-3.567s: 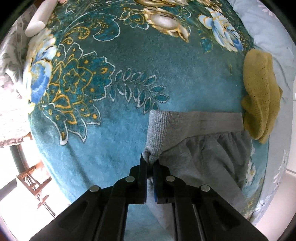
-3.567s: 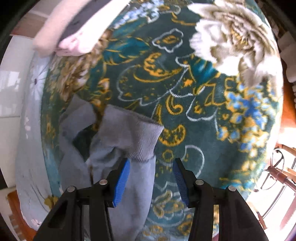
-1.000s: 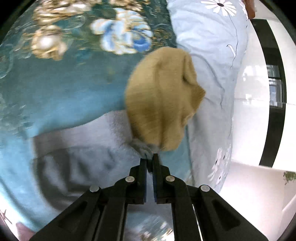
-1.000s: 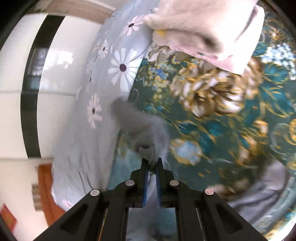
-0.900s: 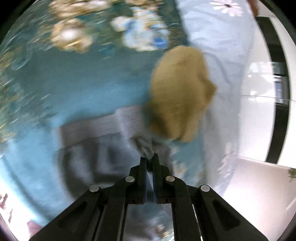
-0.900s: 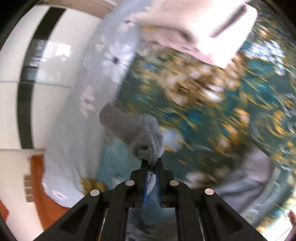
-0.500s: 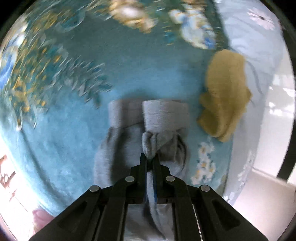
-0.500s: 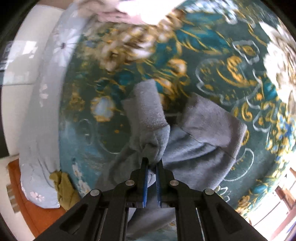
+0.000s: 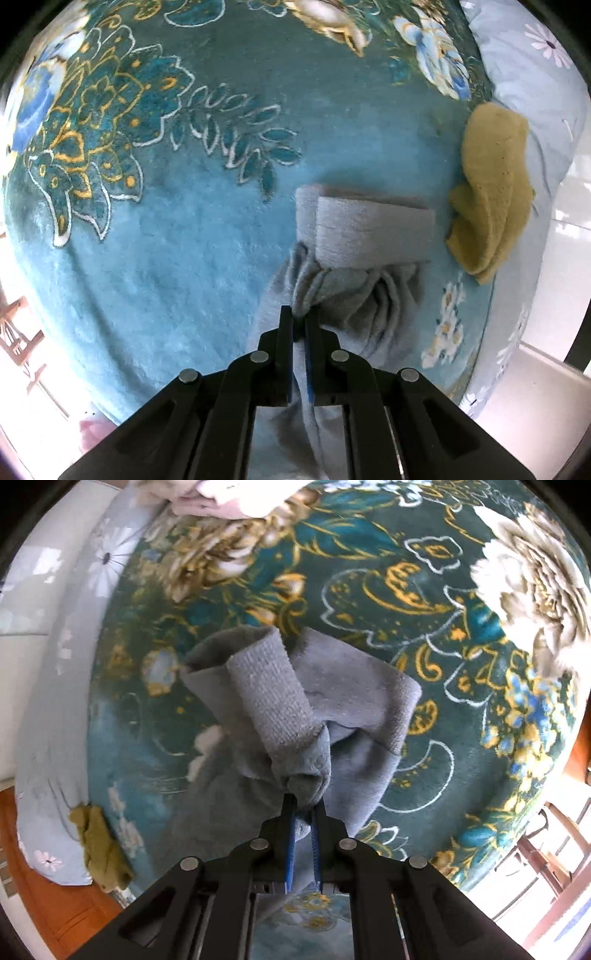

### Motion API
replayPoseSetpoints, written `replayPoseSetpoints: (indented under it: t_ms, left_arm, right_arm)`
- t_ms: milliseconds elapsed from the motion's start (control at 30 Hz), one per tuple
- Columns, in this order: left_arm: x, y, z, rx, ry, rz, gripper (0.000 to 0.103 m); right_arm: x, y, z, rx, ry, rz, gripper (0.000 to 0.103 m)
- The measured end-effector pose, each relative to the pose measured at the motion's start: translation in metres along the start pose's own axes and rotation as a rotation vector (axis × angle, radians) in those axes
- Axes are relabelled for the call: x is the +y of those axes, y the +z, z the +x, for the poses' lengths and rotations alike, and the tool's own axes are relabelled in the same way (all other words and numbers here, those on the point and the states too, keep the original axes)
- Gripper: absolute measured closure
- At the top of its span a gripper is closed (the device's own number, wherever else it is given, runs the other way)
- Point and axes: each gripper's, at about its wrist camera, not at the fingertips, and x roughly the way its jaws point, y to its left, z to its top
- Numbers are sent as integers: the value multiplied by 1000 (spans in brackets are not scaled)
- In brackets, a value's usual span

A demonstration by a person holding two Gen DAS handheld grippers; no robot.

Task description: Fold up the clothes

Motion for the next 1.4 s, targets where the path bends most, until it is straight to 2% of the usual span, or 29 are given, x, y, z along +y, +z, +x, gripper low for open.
replayPoseSetpoints:
  t_ms: [167, 300, 333, 433, 567, 667, 733, 867, 900, 967, 1067, 1100, 1200, 1233, 1267, 1333, 1400]
  left_arm:
    - [-14, 9, 0, 27, 5, 59, 98]
    - [-20, 13, -9, 46, -48, 100, 94]
    - [-22, 14, -11, 52, -64, 118, 88]
    - [-25, 20, -16, 49, -70, 173, 58]
    - [-23, 29, -14, 50, -59, 213, 42]
    - [-12, 23, -8, 55, -39, 239, 39]
    - [-10, 31, 4, 67, -41, 221, 39]
    - [-7, 42, 19, 76, -112, 166, 41]
    - [-7, 42, 20, 76, -126, 159, 46]
    - [-8, 44, 21, 83, -143, 138, 69]
    - [-17, 46, 11, 75, -149, 122, 82]
    - [-26, 47, 2, 62, -178, 141, 82]
    - [-61, 49, -40, 5, -339, 257, 84]
    - [-67, 51, -53, -22, -366, 292, 84]
    - [-68, 55, -58, -45, -361, 305, 84]
    - [-61, 68, -53, -62, -302, 290, 84]
    - [-48, 82, -26, -43, -186, 243, 84]
  right_arm:
    - [5, 0, 0, 8, -38, -27, 95]
    - [18, -9, -7, -14, -43, -40, 95]
    - [21, -11, -12, -26, -40, -49, 95]
    - [30, -14, -19, -38, -46, -73, 95]
    - [36, -18, -18, -32, -88, -79, 95]
    - [40, -21, -19, -39, -112, -80, 95]
    - [44, -23, -18, -46, -122, -79, 95]
    - [50, -26, -20, -62, -143, -85, 95]
    - [51, -26, -21, -65, -147, -86, 95]
    - [53, -28, -23, -72, -151, -84, 95]
    - [57, -30, -25, -85, -147, -77, 95]
    - [58, -31, -26, -90, -143, -75, 95]
    - [62, -36, -32, -111, -113, -78, 95]
    - [63, -38, -33, -114, -105, -87, 95]
    - [63, -41, -31, -111, -102, -96, 95]
    - [60, -48, -23, -91, -107, -89, 95]
    - [54, -56, -12, -64, -107, -68, 95]
